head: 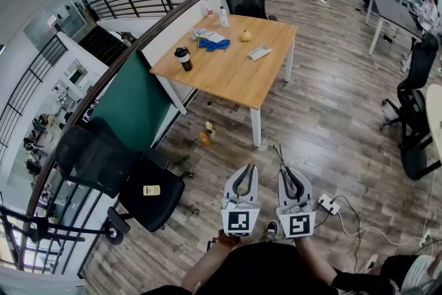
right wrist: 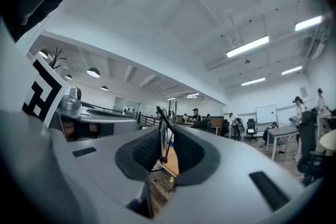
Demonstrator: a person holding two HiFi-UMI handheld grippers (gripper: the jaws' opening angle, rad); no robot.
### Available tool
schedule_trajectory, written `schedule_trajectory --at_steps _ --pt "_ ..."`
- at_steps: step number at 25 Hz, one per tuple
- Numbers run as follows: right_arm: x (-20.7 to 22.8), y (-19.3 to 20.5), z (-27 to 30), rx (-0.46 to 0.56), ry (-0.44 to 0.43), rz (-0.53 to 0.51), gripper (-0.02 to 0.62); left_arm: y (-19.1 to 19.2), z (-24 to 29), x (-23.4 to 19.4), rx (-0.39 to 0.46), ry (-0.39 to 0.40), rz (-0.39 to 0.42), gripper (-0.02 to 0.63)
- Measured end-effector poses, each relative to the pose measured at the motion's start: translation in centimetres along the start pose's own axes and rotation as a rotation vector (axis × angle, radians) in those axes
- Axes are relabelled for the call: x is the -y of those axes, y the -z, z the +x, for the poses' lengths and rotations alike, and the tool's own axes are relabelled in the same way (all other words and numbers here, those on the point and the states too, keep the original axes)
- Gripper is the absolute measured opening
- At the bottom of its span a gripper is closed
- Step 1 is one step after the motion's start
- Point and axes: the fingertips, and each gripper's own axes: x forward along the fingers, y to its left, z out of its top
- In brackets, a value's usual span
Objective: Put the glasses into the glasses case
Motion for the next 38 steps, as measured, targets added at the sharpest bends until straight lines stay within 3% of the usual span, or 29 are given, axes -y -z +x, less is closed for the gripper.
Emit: schedule_trajectory --at_steps 8,17,28,38 --pt "7.3 1.5 1.7 0.020 -0.033 0.020 0.071 1.1 6.6 4.1 0.001 0.004 0.037 0.043" --pt "11.8 3.6 3.5 -0.020 -0.001 0.038 0.071 1.8 12.7 6.9 -0.018 0.076 0.066 0.041" --pt "18.8 4.0 10.7 -0.076 0.087 -0.025 0.071 3.0 24.1 6.7 -0.005 0.180 -0.047 0.041" --pt "22.0 4.0 19.3 -0.104 0.141 -0.044 0.071 3.9 33.5 2.9 0.003 0.232 -0.107 0.040"
